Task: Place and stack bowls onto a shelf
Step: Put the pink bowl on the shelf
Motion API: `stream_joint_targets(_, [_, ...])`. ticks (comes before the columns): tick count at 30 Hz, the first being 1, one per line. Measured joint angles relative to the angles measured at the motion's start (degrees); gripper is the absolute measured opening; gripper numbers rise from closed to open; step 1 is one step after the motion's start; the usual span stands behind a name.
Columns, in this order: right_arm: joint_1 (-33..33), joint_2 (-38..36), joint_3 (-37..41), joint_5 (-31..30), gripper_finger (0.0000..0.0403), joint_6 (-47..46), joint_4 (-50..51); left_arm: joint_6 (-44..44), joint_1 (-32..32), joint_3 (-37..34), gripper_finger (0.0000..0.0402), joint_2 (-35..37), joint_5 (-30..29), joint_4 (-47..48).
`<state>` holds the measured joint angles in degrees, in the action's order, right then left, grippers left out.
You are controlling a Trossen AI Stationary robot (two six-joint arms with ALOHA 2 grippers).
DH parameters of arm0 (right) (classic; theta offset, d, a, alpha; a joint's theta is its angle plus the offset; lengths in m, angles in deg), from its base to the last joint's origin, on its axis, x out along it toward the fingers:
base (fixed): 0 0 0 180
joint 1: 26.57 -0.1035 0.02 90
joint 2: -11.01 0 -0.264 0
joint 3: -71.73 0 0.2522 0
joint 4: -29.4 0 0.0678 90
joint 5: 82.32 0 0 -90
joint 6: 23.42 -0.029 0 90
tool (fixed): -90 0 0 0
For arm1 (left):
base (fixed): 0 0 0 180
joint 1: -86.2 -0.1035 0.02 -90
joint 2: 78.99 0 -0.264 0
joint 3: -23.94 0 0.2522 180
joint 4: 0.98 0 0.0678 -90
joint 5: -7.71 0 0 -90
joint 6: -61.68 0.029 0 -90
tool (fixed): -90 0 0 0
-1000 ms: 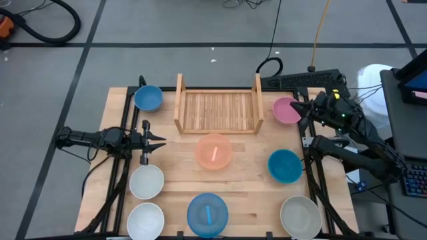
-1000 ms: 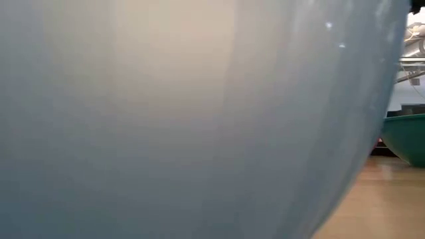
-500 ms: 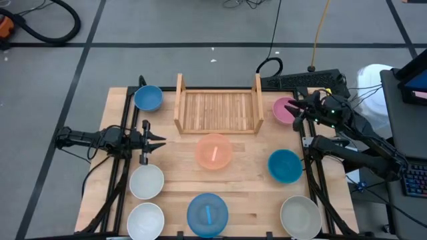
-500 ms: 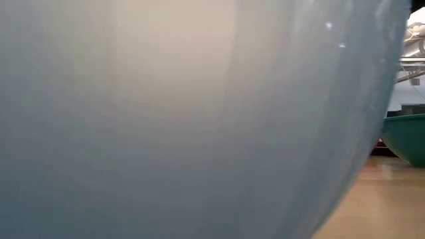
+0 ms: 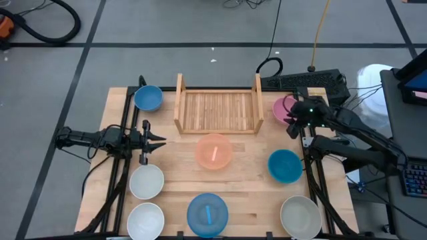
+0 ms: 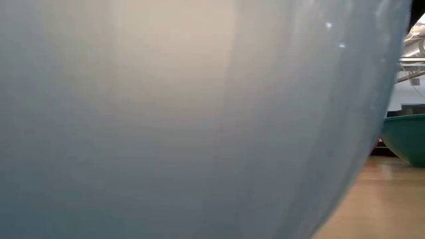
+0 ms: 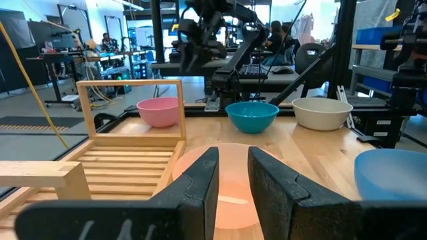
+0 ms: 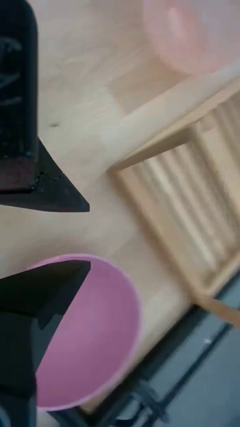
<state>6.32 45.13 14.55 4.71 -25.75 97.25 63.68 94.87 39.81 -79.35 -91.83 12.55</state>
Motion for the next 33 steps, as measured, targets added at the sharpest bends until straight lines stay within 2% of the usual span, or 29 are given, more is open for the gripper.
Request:
stream_joint_targets(12, [0.0, 9.7, 0.0, 0.0, 0.0118, -0.3, -0.2, 0.0, 0.0, 0.0, 0.0088, 0.0, 0.0, 0.0])
stream_joint_targets(20, [1.3, 14.8, 0.0, -0.2, 0.0118, -8.0, 2.2, 0.0, 0.0, 0.0, 0.0088, 0.0, 0.0, 0.0])
stream_joint_targets(27, [2.5, 17.2, 0.0, -0.3, 0.0118, -8.0, 2.1, 0.0, 0.0, 0.0, 0.0088, 0.0, 0.0, 0.0])
stream_joint_targets(33, [3.5, 19.1, 0.0, -0.7, 0.0118, -3.7, 1.9, 0.0, 0.0, 0.0, 0.0088, 0.0, 0.0, 0.0])
